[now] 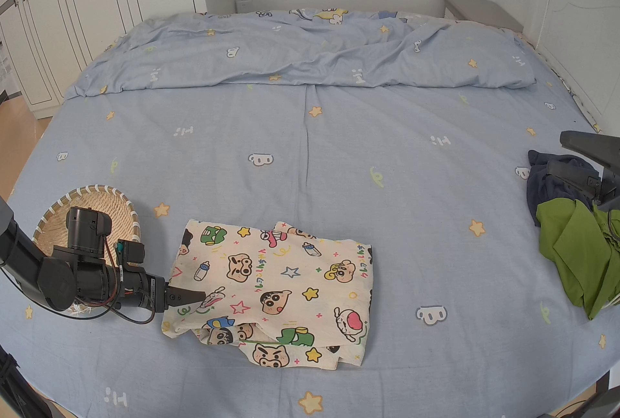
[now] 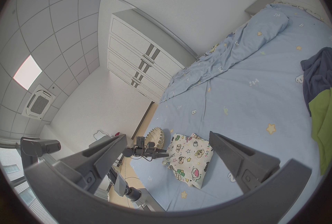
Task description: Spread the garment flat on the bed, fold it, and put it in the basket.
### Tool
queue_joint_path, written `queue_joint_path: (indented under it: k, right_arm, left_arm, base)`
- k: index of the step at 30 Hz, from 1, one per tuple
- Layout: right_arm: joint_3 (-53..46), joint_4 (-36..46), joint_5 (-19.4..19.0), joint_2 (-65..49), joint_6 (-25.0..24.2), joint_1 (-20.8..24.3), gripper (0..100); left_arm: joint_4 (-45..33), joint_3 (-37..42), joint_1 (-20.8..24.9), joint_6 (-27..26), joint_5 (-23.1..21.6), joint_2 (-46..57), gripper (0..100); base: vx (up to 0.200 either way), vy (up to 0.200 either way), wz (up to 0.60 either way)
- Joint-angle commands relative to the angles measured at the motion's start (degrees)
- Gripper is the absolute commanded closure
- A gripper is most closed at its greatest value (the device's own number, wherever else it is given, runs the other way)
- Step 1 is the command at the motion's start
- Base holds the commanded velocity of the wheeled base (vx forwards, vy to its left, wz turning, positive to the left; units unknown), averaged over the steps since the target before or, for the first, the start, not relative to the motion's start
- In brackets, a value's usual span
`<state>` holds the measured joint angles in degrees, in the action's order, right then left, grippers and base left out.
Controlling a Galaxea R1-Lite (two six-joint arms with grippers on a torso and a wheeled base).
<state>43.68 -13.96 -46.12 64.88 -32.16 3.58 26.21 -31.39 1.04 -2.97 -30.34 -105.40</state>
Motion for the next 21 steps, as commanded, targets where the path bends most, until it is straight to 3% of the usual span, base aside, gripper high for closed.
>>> queue_joint_path:
  k: [1,9,11,21]
  right_arm:
    - [0.00,-0.02,-0.03,-0.02,-0.01,0.02,0]
    - [0.00,-0.02,-0.03,-0.02,-0.01,0.02,0]
    - [0.00,-0.02,-0.03,-0.02,-0.01,0.02,0]
    - [0.09,-0.02,-0.03,-0.02,-0.01,0.02,0]
  left_arm:
    - [-0.02,-0.07,-0.16,-0.01,-0.07,-0.33,0]
    - [-0.28,-0.51,0.28,1.92,-0.68,-0.60,0]
    - [-0.02,-1.04,0.81,5.17,-1.30,-1.65,0]
    - [0.07,-2.45,0.46,9.04,-2.70,-4.99,0]
  base:
    - [0.000,0.000,0.00]
    - [0.000,0.000,0.00]
    - [0.000,0.000,0.00]
    - [0.000,0.000,0.00]
